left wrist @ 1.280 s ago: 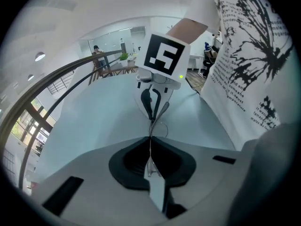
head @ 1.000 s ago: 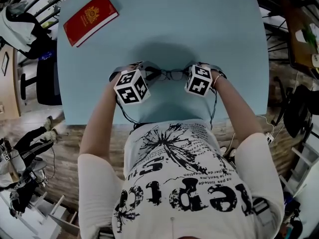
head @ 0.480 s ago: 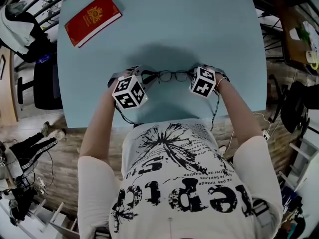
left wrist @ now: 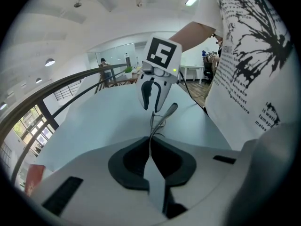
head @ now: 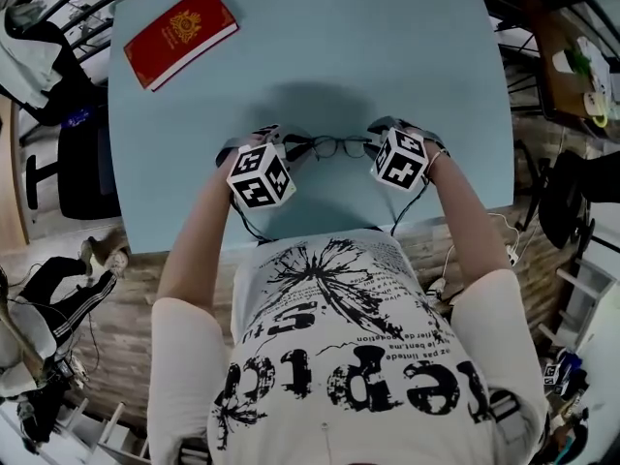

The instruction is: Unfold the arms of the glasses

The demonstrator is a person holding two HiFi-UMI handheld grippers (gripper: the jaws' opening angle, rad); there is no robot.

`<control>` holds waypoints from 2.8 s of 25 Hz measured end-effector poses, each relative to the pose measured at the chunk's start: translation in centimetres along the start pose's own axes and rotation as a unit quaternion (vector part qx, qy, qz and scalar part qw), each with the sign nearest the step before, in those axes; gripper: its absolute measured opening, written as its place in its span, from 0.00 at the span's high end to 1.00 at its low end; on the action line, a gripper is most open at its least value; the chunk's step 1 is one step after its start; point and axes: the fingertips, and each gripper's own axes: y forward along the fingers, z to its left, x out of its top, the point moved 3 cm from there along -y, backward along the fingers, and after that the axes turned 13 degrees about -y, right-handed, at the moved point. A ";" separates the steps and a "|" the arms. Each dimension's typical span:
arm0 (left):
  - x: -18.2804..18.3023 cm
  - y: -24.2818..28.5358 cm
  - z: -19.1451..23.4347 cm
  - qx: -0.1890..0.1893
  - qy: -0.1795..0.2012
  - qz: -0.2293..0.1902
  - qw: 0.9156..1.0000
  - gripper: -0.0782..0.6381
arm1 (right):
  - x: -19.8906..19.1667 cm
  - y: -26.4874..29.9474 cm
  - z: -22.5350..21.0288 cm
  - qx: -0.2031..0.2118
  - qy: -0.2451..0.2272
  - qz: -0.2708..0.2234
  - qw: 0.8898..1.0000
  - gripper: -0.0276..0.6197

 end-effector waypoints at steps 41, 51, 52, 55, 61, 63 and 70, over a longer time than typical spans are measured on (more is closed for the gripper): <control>-0.7 -0.7 1.5 0.050 -0.051 0.040 0.997 0.85 | 4.1 -3.8 -0.4 -0.078 -0.102 -0.076 0.989 0.92; -1.5 -1.8 2.0 0.079 -0.077 0.035 0.993 0.85 | 0.7 -4.4 -0.7 -0.088 -0.038 -0.082 0.992 0.92; -1.5 -1.8 2.1 0.080 -0.080 0.033 0.993 0.85 | 0.5 -4.3 -0.7 -0.087 -0.033 -0.084 0.992 0.92; -1.4 -1.8 2.1 0.083 -0.083 0.030 0.993 0.85 | 0.4 -4.3 -0.8 -0.085 -0.025 -0.093 0.992 0.92; -1.1 -1.7 2.0 0.094 -0.079 0.030 0.992 0.85 | 1.0 -4.5 -0.7 -0.087 -0.023 -0.112 0.990 0.92; -0.9 -1.7 1.9 0.100 -0.081 0.029 0.991 0.85 | 1.0 -4.6 -0.6 -0.089 -0.009 -0.120 0.989 0.91; -1.2 -2.4 1.1 0.102 -0.112 0.006 0.988 0.74 | 0.3 -4.9 -0.2 -0.105 0.047 -0.143 0.983 0.86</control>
